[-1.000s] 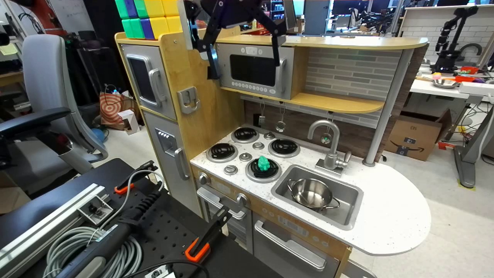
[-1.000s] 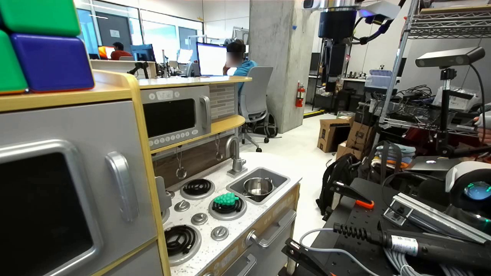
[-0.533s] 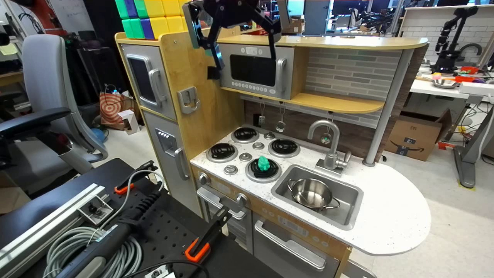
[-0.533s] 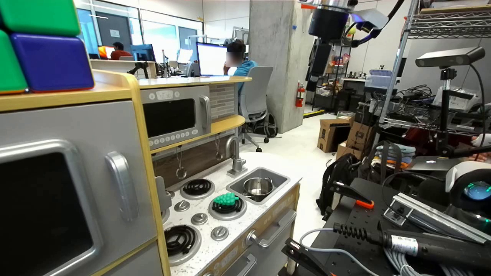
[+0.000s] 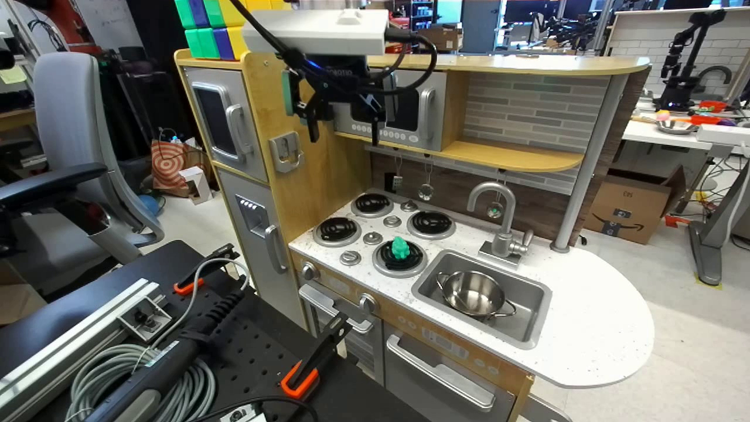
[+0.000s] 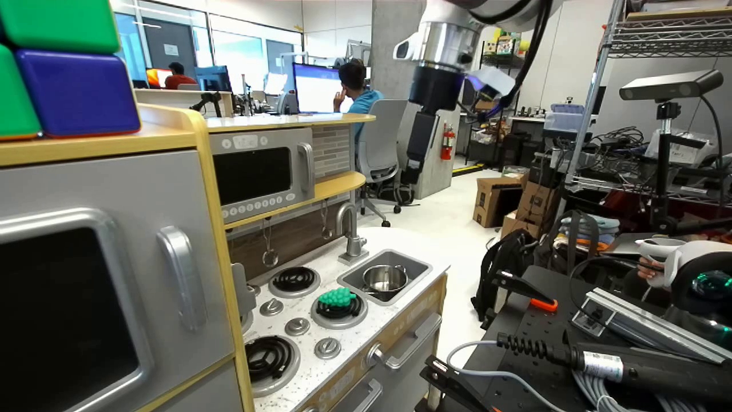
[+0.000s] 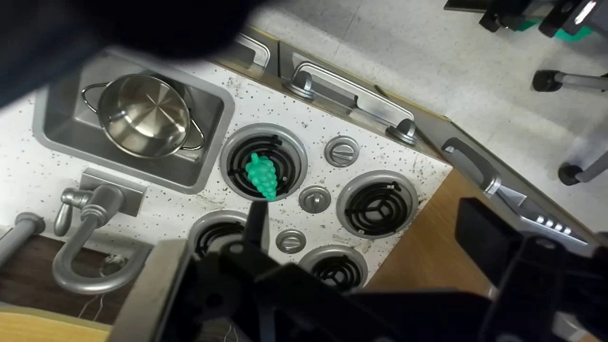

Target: Put the green object into the silver pot in the sink

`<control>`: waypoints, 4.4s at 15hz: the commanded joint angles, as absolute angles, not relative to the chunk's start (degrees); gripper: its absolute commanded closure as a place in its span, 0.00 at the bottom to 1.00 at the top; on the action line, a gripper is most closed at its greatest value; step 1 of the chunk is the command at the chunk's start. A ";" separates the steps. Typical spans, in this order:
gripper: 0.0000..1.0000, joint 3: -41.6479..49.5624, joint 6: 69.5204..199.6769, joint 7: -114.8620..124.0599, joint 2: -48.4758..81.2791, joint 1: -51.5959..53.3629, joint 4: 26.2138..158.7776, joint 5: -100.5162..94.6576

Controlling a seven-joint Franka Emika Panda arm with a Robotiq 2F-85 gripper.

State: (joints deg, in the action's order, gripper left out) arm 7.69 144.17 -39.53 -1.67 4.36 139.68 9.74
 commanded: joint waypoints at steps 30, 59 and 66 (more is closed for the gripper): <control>0.00 2.66 143.71 -11.97 51.24 2.56 93.09 -8.42; 0.00 -14.62 180.91 -21.41 54.85 -14.38 111.75 -1.97; 0.00 -6.17 187.84 -16.04 51.50 -10.57 117.16 -7.57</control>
State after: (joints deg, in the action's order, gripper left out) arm -6.56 187.88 -18.44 51.43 -10.64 117.30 -5.09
